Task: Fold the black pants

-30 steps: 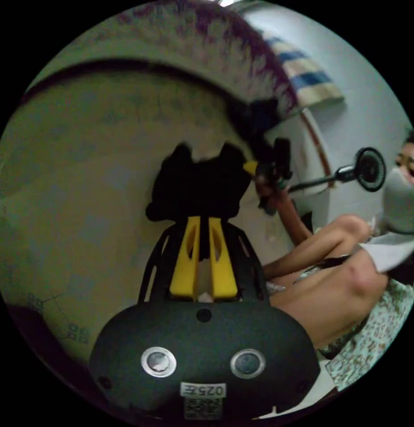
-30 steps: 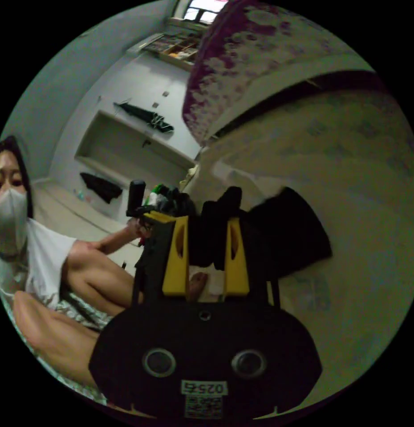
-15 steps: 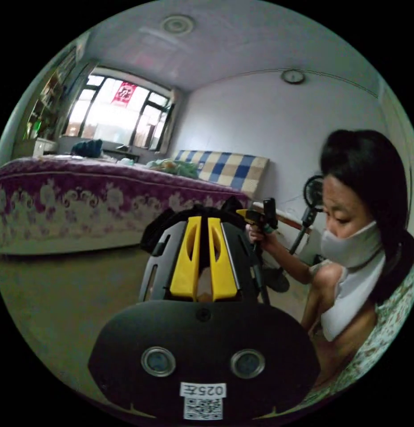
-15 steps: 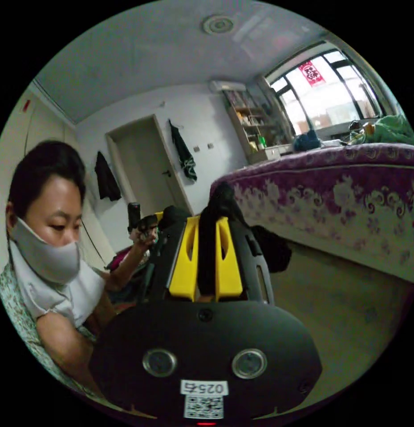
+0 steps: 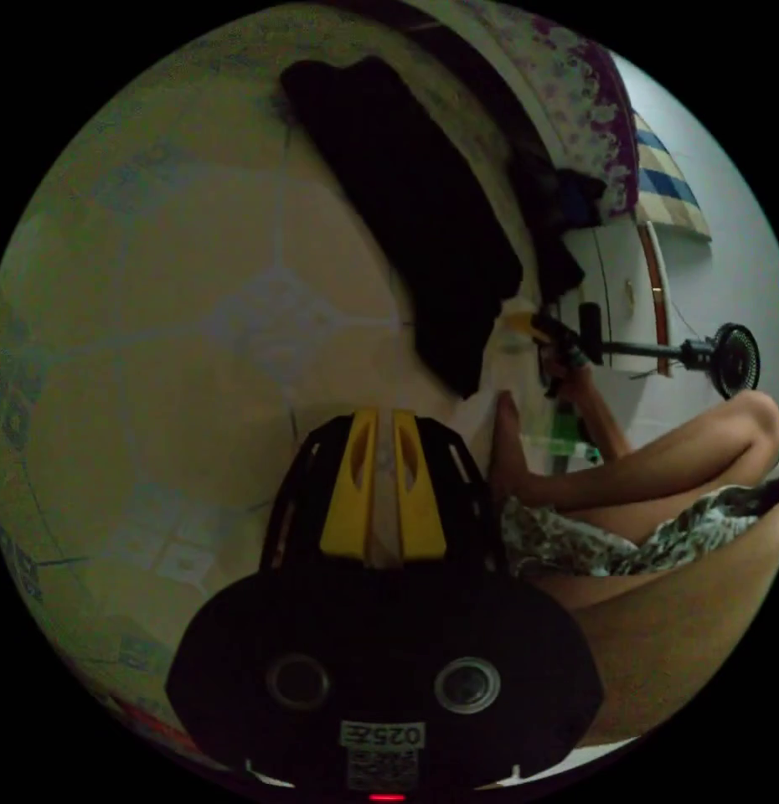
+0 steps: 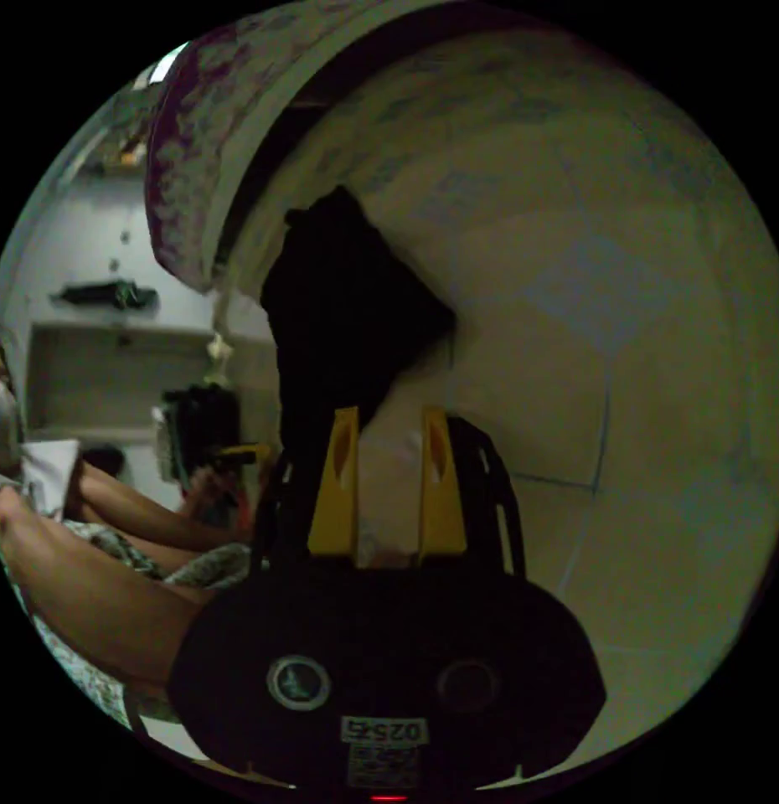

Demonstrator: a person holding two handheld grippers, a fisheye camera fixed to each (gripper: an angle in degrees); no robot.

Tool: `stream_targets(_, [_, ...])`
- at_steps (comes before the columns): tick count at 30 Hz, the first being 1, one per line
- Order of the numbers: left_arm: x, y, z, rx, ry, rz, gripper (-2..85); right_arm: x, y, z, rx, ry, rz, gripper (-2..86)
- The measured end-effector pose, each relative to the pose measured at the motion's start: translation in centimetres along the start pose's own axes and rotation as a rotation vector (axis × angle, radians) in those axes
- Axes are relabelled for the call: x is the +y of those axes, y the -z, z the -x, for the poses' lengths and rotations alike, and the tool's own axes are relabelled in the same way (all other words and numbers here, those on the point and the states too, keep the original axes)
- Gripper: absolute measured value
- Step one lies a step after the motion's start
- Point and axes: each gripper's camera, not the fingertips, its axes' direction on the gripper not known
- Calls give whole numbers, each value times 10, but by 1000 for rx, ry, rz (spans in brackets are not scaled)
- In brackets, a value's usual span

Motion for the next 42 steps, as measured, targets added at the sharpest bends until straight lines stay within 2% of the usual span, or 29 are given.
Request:
stream_targets(2, [-10, 41, -7, -49, -5, -146, 42, 18, 12, -14, -101, -79, -143, 137])
stream_targets(5, [-51, 97, -10, -75, 7, -304, 68, 27, 20, -7, -89, -103, -236, 192])
stream_targets(9, [-115, 119, 5, -67, 62, -274, 95, 32, 1, 1, -198, -125, -163, 211])
stream_targets(12, [-154, 138, 20, -114, 107, -324, 93, 43, -16, 15, -241, -111, -132, 209])
stream_targets(16, [-195, 170, 35, -33, 212, -377, 37, 61, -24, 39, -179, -84, -133, 191])
stream_targets(19, [-204, 172, 21, -3, 169, -364, -2, 71, -17, 74, -70, 43, -202, 184])
stream_targets(24, [-147, 210, -76, -197, 41, -518, -6, 60, -20, 143, -12, 358, -147, 224])
stream_targets(27, [-116, 220, -145, -63, -166, -499, -5, 50, -43, 188, 149, 554, -85, 232])
stream_targets(29, [-111, 224, -192, -7, -319, -395, -1, 46, -60, 215, 249, 623, -85, 182])
stream_targets(30, [-111, 226, -201, 2, -349, -380, 0, 47, -59, 220, 258, 631, -121, 124])
stream_targets(31, [-112, 232, -213, 18, -409, -369, 7, 53, -52, 225, 284, 643, -208, 7])
stream_targets(33, [-113, 245, -218, 5, -481, -407, 31, 62, -29, 221, 297, 601, -348, -2])
stream_targets(36, [-129, 274, -187, -156, -407, -516, 42, 73, 22, 181, 173, 432, -374, -7])
stream_targets(39, [-171, 294, -108, -326, -109, -535, 38, 107, 85, 117, 90, 179, -484, -8])
stream_targets(40, [-190, 297, -70, -332, 43, -493, 42, 128, 108, 90, 87, 73, -533, -8])
stream_targets(42, [-214, 294, -20, -205, 190, -417, 57, 160, 134, 55, 113, -82, -582, -8])
